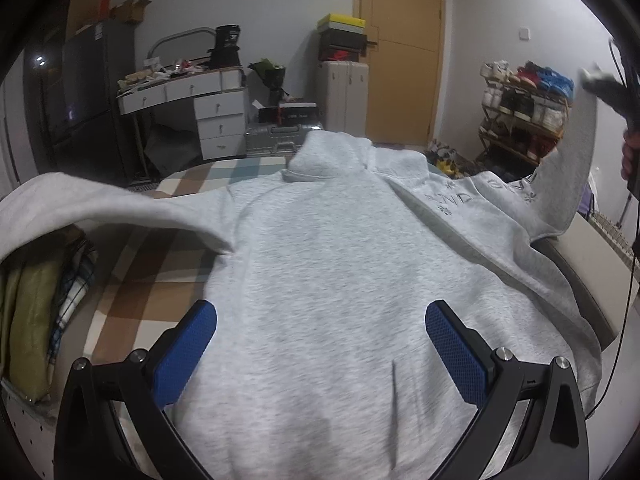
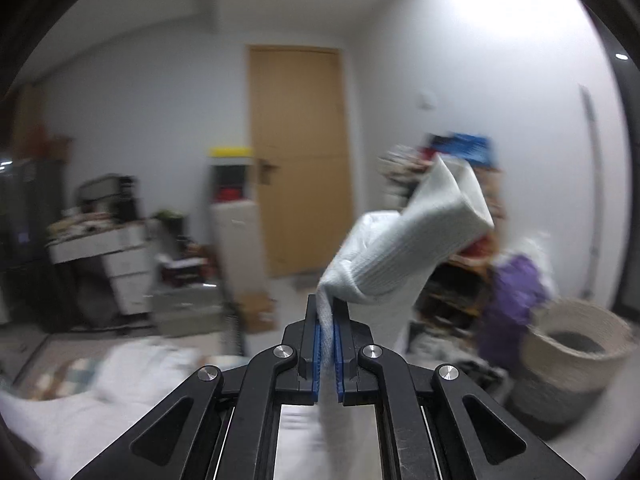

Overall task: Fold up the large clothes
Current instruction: 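Grasp the grey hoodie sleeve cuff with the right tool and lift it, then carry the sleeve across the hoodie body with the right tool and release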

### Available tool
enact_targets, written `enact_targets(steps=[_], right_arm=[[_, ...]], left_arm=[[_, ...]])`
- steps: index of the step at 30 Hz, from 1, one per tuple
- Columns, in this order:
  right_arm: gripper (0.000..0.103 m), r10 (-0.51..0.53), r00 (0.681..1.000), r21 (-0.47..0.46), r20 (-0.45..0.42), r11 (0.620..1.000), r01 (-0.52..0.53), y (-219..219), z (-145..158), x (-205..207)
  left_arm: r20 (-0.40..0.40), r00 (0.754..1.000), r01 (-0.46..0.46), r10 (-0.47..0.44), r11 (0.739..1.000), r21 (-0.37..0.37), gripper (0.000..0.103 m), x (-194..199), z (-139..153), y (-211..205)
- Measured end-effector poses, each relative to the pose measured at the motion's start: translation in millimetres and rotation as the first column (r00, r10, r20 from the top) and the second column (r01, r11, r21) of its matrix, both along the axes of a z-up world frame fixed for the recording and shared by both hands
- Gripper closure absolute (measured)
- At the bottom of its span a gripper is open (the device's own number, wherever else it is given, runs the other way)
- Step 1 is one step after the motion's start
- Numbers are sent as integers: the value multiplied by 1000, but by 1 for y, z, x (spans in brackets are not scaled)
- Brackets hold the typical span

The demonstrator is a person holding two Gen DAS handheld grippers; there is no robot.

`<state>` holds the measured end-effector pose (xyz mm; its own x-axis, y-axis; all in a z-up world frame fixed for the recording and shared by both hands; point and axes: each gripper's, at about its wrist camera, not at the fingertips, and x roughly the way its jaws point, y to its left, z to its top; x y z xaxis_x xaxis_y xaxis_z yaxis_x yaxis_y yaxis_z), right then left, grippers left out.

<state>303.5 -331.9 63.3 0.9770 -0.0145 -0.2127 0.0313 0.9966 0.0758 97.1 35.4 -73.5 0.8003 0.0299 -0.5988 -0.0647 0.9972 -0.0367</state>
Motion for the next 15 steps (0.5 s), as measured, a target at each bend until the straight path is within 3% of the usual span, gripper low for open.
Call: enact_targets(steps=[2,6,10,13,15], right_arm=[[98,146,989,-14,10,989,-146,63,3,-5],[98,424,903,-24,-74,904,-426,198,-32,-6],[98,583,763,20,-279,798,-603,316,-120,-2],[98,640,615,69,-461,717,-694,394,-206,-6],[97,641,532,114,-553,691,-714,417,-248,-6]], left_arm=[[10,1000,-22,22,1000,-13,1,-7,1,11],[29,996,-85,86,995,-46,1,-19,1,38],[30,990,-138,141,987,-76,1,-27,0,59],[31,984,-170,173,982,-88,1,-27,-1,69],[24,983,-178,181,979,-99,1,-23,-2,73]])
